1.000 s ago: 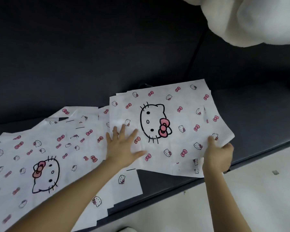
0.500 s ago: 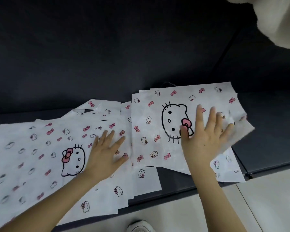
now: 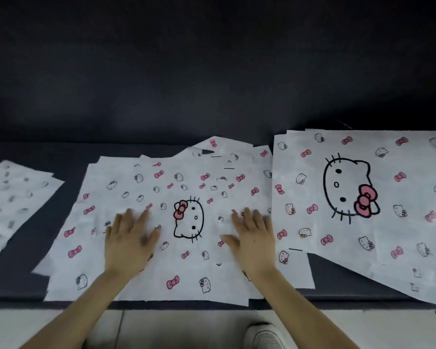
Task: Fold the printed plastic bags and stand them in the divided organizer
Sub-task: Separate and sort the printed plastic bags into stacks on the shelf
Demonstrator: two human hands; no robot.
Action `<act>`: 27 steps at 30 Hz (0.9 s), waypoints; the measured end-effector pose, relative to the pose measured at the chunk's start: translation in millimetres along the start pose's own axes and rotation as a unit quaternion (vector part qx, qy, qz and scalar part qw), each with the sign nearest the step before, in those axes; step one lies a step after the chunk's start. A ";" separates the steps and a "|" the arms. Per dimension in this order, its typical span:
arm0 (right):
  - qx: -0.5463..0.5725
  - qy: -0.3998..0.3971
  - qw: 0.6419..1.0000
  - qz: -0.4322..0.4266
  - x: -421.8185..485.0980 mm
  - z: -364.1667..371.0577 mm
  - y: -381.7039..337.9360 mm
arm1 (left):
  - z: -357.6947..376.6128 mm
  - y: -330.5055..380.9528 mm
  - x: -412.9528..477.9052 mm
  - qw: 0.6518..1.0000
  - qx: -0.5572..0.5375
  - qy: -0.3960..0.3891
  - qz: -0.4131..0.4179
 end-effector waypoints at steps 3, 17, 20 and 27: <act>0.016 0.067 0.998 -0.013 -5.0 -6.6 -3.9 | 6.7 -14.7 -7.1 1.000 0.005 -0.022 -0.012; 0.172 0.141 0.975 -0.024 9.8 -93.0 -38.8 | -26.9 -45.6 -25.5 0.951 -0.191 -0.005 -0.242; 0.205 0.117 0.971 -0.049 17.0 -105.1 -51.8 | -28.9 -48.5 -25.3 0.913 -0.306 -0.013 -0.269; 0.202 0.124 0.969 -0.071 45.5 -145.4 -95.6 | -120.8 -94.2 2.9 0.921 -0.333 0.065 -0.193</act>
Point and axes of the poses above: each hand's wrist, its own x-axis towards the middle knuckle, its own z-axis out of the palm, y = z × x, the point moved 5 cm from there along x, towards the middle knuckle, and after that the axes turned 2 degrees about -z, right-handed, at the moved point
